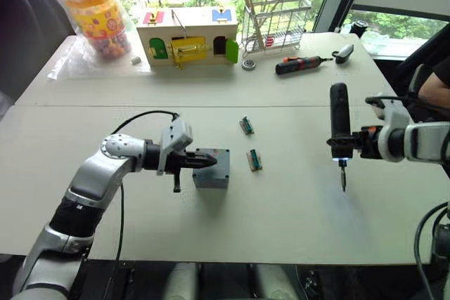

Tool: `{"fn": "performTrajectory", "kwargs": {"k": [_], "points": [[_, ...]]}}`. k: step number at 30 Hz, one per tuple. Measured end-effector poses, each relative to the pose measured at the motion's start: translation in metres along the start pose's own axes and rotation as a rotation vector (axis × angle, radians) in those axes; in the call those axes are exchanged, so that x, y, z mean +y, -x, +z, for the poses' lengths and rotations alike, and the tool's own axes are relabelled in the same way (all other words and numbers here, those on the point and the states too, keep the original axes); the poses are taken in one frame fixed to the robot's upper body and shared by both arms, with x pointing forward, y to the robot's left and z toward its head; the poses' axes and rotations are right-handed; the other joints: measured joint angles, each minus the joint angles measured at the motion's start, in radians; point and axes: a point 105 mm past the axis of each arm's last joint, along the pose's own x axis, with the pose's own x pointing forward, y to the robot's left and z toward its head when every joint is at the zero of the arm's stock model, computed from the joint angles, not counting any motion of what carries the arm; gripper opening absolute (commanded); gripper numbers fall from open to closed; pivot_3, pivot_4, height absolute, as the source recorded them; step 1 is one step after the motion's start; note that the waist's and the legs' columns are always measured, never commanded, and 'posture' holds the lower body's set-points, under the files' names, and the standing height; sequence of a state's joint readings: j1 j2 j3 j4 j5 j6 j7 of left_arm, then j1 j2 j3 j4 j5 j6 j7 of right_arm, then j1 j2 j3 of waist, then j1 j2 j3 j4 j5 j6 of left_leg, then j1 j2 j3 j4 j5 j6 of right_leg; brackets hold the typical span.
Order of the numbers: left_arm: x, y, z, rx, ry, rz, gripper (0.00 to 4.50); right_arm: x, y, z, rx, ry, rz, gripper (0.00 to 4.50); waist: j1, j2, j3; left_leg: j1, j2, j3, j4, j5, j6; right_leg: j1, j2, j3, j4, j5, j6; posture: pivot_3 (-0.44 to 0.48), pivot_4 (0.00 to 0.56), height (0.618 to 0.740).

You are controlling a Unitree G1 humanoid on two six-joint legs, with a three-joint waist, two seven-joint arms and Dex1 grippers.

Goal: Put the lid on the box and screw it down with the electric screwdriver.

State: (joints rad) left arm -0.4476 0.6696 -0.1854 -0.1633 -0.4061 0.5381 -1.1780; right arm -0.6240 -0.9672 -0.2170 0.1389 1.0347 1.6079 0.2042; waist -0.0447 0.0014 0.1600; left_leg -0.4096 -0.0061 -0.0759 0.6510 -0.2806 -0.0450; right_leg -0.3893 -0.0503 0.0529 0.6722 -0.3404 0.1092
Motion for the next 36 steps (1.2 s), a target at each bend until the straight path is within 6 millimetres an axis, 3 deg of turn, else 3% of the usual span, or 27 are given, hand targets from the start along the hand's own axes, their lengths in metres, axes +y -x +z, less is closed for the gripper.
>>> {"fn": "performTrajectory", "kwargs": {"k": [5, 12, 16, 19, 26, 33, 36], "points": [[-0.002, 0.002, 0.005, -0.016, -0.012, -0.001, 0.00, -0.003, -0.008, -0.005, 0.074, -0.063, 0.026, 1.77, 0.002, 0.000, 0.000, 0.000, 0.000, 0.000, 0.001, 0.000, 0.000, 0.001, 0.000, 0.000, 0.001, 0.000, 0.000, 0.000, 0.150, 0.740], [0.003, 0.008, -0.005, -0.016, 0.032, 0.065, 0.00, -0.014, -0.015, -0.011, 0.145, -0.145, 0.003, 1.77, 0.005, -0.001, 0.000, 0.000, 0.000, 0.000, 0.001, 0.000, 0.000, 0.000, 0.000, 0.000, 0.000, 0.000, 0.000, 0.000, 0.150, 0.740], [0.007, 0.013, -0.007, -0.012, 0.037, 0.090, 0.00, -0.010, -0.016, -0.008, 0.151, -0.128, 0.010, 3.63, 0.005, 0.000, 0.000, 0.000, 0.000, 0.000, 0.001, 0.000, 0.000, 0.001, 0.000, 0.000, 0.000, 0.000, 0.000, 0.000, 0.150, 0.740], [0.009, 0.014, -0.009, -0.014, 0.046, 0.102, 0.00, -0.007, -0.015, -0.007, 0.147, -0.108, 0.015, 4.48, 0.005, -0.001, 0.000, 0.000, 0.000, 0.000, 0.002, 0.000, 0.000, 0.001, 0.000, 0.000, 0.000, 0.000, 0.000, 0.000, 0.150, 0.740], [0.031, 0.031, -0.012, -0.008, 0.060, 0.189, 0.00, -0.002, -0.009, 0.008, 0.076, 0.039, -0.051, 4.48, 0.006, -0.001, 0.000, 0.000, 0.000, 0.000, 0.002, 0.000, 0.000, 0.000, 0.000, 0.000, 0.002, 0.000, 0.000, 0.000, 0.150, 0.740], [0.053, 0.050, -0.019, -0.007, 0.118, 0.274, 0.00, 0.041, 0.018, 0.046, -0.160, 0.407, 0.036, 4.48, 0.004, 0.000, 0.000, 0.000, 0.000, -0.001, 0.001, 0.000, 0.000, -0.001, 0.001, 0.000, 0.002, 0.000, 0.000, 0.000, 0.150, 0.740], [0.054, 0.051, -0.025, 0.010, 0.129, 0.276, 0.00, 0.059, 0.018, 0.038, -0.181, 0.603, 0.071, 4.48, 0.004, 0.000, 0.000, 0.000, 0.000, -0.001, 0.001, 0.000, 0.000, -0.001, 0.001, -0.001, 0.002, 0.000, 0.000, 0.000, 0.150, 0.740]]}}
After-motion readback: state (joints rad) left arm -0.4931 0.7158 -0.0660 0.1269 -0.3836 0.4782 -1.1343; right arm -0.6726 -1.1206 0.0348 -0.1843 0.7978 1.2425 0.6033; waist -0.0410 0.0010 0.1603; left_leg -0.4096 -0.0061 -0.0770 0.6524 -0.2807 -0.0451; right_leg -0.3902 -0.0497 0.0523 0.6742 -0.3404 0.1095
